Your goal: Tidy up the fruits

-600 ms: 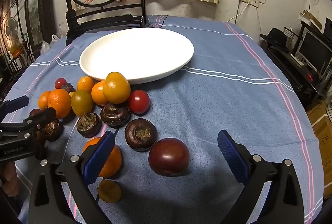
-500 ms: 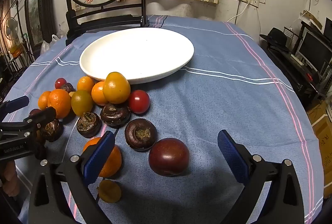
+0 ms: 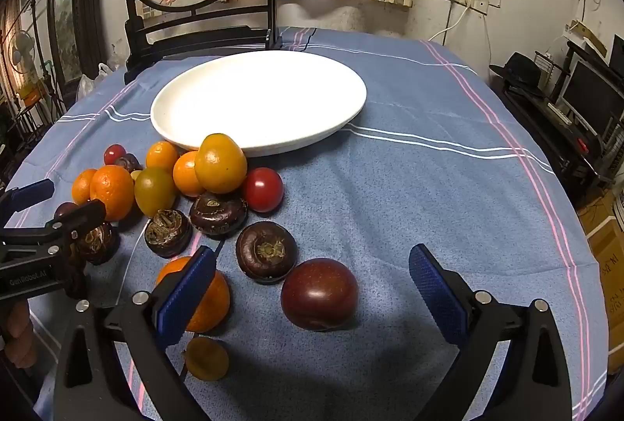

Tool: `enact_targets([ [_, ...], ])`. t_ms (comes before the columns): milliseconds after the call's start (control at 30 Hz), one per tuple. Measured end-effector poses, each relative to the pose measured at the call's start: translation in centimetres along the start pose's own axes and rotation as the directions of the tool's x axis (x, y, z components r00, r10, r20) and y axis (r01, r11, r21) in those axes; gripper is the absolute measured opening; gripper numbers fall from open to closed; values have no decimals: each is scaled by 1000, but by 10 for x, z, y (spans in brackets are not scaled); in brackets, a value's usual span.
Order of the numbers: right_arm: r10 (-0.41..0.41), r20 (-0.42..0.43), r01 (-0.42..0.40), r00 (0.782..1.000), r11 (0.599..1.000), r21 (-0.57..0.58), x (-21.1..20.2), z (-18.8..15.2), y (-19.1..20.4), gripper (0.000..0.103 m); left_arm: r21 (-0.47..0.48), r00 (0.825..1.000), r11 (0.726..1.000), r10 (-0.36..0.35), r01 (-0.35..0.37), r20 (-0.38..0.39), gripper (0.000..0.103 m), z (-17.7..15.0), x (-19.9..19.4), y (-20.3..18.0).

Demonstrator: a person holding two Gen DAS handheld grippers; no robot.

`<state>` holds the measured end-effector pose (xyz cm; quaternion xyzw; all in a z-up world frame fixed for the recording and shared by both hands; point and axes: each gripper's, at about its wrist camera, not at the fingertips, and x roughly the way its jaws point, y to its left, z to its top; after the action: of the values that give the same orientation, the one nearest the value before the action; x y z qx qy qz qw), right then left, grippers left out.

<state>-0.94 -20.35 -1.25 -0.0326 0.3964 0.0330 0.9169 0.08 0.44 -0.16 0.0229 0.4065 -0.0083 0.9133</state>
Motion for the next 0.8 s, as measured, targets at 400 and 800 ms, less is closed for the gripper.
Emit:
enact_targets([
  [400, 0, -1, 0, 1000, 1000, -1, 0, 0, 0, 100, -5, 1000, 1000, 2, -2, -6, 99, 0, 1, 0],
  [800, 0, -2, 0, 1000, 1000, -2, 0, 0, 1, 100, -2, 1000, 1000, 4, -4, -6, 99, 1, 2, -1],
])
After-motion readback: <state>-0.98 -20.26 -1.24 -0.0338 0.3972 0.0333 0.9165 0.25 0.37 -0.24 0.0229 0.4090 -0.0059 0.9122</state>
